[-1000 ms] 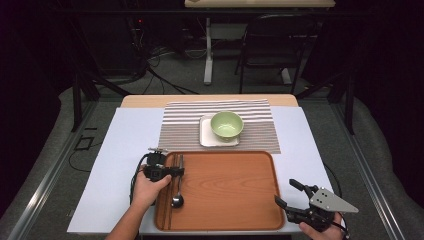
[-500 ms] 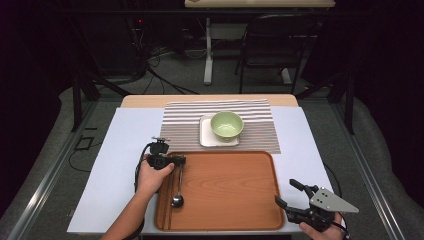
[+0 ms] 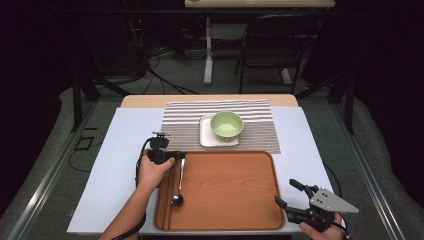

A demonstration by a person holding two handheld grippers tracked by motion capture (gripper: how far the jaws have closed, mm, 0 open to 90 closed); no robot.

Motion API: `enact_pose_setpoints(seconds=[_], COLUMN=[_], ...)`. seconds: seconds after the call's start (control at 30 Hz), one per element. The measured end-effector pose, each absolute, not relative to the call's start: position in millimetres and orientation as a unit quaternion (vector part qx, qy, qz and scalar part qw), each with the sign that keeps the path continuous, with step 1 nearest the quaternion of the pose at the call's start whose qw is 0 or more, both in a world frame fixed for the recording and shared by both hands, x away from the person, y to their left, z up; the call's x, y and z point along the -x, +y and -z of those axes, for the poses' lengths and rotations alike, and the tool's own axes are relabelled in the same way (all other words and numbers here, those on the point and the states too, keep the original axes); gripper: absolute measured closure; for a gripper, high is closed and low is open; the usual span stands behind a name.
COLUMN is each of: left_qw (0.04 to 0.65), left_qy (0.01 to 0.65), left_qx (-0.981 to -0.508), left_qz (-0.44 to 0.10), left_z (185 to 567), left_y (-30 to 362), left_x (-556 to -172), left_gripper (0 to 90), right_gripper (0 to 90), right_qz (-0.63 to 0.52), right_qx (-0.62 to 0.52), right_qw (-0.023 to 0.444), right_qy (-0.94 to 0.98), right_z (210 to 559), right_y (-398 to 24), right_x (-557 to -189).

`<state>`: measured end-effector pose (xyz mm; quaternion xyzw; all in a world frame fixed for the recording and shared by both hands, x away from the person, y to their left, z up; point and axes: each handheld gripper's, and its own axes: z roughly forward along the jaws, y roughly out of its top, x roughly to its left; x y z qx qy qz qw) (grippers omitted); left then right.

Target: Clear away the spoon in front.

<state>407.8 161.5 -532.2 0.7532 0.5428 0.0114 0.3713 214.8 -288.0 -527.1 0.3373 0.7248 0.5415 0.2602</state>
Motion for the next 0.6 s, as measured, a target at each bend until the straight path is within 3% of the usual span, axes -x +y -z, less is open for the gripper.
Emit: enact_pose_setpoints(seconds=[0.3,0.6], left_qw=[0.378,0.38], left_qy=[0.534,0.535], left_qx=[-0.755,-0.752], left_qz=[-0.033,-0.063], left_z=[522.1,512.3], left_y=[154.5,149.8], left_x=[-404.2,-401.7], left_gripper=[58.6,38.7], right_gripper=[26.3,26.2], right_qz=[-0.541,-0.542], right_qx=[-0.337,-0.337], right_qw=[0.26,0.262], right_qy=[0.725,0.724], right_z=[527.2,527.2], right_y=[-288.0,-288.5], right_x=[-214.8,-214.8])
